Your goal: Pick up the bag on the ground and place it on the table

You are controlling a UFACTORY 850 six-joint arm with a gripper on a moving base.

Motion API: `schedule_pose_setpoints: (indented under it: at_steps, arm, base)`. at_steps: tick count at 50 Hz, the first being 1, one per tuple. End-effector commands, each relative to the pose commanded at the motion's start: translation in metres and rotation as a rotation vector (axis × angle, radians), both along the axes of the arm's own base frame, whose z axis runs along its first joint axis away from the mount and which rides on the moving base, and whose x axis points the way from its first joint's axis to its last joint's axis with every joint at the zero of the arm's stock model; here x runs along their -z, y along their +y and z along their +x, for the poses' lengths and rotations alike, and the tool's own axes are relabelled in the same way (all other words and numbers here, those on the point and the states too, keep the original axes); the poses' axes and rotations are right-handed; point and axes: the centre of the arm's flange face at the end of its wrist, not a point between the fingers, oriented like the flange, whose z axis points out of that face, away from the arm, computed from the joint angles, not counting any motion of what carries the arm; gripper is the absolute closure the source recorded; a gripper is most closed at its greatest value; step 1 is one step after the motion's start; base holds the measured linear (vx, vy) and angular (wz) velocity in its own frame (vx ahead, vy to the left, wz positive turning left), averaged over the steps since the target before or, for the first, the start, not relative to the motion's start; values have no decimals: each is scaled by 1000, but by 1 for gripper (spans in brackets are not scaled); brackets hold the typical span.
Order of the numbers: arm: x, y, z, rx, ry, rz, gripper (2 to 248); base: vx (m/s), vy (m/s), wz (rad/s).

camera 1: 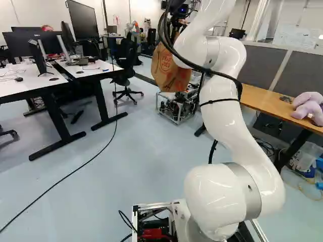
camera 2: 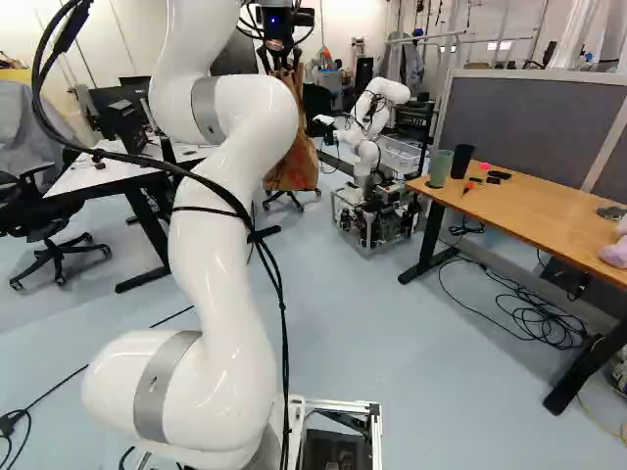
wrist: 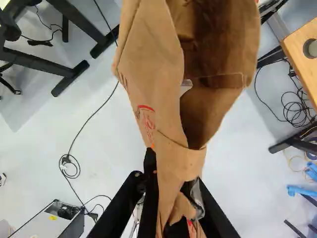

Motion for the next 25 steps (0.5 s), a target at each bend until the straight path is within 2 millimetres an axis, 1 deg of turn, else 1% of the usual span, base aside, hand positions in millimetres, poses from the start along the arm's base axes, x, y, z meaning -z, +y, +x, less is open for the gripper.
schedule_pose_setpoints:
  at_steps: [6,11,20,25]
  arm:
    - [0,0,0,0,0,0,229]
    - [0,0,0,0,0,0,229]
    - [0,0,0,0,0,0,229]
    - [0,0,0,0,0,0,229]
  base:
    - [1,-22,-13]
    - [7,-62,-19]
    - [52,-93,-4]
    - [63,-121,-72]
